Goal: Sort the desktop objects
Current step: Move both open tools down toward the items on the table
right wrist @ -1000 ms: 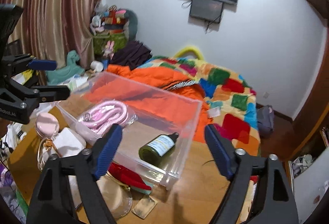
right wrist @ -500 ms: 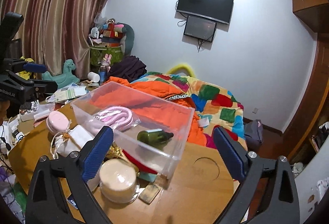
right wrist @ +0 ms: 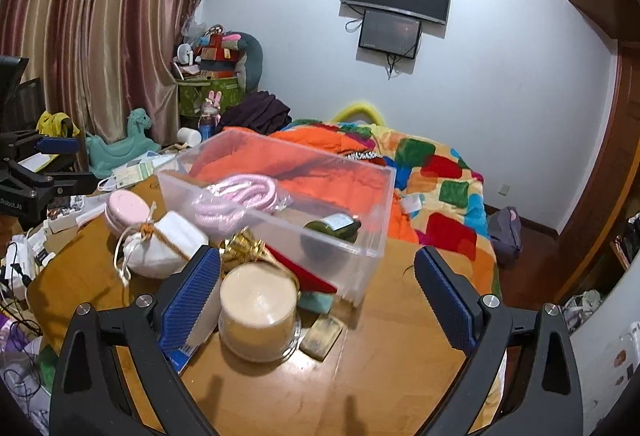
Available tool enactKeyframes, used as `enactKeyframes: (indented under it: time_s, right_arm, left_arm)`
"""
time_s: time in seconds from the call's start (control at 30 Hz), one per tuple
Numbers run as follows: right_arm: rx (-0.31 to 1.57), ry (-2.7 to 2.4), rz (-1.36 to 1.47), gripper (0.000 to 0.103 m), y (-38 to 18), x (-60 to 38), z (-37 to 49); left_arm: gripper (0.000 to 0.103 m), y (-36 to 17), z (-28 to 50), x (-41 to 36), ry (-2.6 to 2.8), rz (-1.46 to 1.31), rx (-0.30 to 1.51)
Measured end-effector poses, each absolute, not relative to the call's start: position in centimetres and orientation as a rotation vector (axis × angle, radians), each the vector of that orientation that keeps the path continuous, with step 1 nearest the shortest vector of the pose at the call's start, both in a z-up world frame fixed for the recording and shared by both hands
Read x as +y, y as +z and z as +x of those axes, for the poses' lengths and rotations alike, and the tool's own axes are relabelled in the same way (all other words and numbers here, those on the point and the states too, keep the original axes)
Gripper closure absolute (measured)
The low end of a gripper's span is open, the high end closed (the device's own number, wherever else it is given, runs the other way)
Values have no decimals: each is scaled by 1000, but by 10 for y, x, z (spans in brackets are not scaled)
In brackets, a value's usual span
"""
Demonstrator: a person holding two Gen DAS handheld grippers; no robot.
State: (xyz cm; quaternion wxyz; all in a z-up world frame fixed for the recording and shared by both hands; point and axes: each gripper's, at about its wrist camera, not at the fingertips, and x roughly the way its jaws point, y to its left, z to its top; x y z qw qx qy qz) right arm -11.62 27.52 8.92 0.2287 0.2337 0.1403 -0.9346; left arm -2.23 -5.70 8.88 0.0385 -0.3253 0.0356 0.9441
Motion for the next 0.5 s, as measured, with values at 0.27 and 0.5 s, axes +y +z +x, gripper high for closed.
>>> enactKeyframes:
  time_s: [0.27, 0.5]
  right_arm:
    - [390, -2547, 718, 6, 61, 273, -102]
    - [416, -2511, 768, 6, 44, 267, -103]
  left_arm:
    - [4, 51, -18, -73, 2832, -1117, 94]
    - [4, 27, -39, -77, 2803, -1214, 50]
